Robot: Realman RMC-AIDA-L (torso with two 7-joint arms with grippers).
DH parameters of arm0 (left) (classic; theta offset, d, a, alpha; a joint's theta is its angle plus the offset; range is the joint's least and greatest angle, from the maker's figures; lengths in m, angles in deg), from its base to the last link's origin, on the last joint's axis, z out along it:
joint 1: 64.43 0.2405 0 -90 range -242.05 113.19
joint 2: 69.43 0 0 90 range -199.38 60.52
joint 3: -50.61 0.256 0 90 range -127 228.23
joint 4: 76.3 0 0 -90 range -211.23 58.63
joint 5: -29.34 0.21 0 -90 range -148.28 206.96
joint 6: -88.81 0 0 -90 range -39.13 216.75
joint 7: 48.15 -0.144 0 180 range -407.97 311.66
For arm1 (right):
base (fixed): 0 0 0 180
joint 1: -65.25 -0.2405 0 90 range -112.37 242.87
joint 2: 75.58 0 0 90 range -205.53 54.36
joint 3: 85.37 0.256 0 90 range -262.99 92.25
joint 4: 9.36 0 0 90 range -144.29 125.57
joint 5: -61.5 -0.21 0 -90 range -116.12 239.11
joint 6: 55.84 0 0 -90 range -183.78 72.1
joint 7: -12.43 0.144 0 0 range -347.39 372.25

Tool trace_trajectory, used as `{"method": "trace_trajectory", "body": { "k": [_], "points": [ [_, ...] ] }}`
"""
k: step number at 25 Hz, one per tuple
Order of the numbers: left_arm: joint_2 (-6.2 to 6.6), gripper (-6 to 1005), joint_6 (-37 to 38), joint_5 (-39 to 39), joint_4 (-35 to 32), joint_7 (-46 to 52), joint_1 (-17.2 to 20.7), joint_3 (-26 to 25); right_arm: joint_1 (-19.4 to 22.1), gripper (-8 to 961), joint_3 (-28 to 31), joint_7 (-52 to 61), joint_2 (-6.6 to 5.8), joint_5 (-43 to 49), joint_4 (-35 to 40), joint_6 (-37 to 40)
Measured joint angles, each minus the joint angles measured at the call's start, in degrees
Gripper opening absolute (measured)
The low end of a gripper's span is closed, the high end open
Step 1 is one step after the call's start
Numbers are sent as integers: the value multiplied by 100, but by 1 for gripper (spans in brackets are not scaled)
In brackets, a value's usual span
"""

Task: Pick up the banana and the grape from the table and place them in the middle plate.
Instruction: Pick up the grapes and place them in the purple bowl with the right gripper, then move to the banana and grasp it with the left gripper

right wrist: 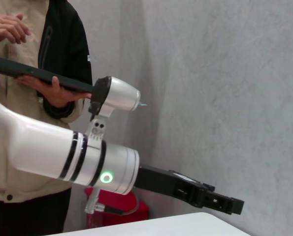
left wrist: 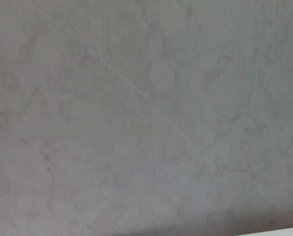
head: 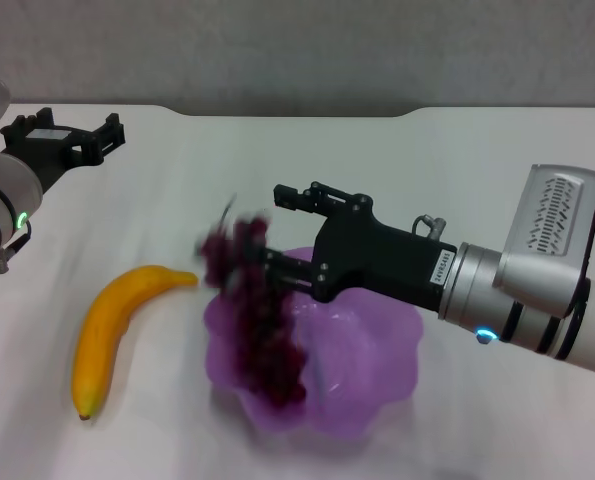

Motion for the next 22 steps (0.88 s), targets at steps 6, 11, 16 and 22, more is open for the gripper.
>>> {"method": "trace_trajectory", "body": {
  "k": [6, 11, 16, 22],
  "points": [
    [0, 877, 5, 0, 0, 0, 0, -14, 34, 773, -27, -85, 8, -13, 10, -123],
    [2, 877, 8, 0, 7, 0, 8, 8, 38, 871, 16, -92, 0, -16, -1, -104],
    [5, 877, 9, 1, 6, 0, 28, 26, 141, 888, 461, -96, -27, -19, 35, -50],
    [8, 877, 9, 10, -33, 0, 39, 10, 485, 884, 1672, -362, -36, -11, 83, 108]
  ]
}}
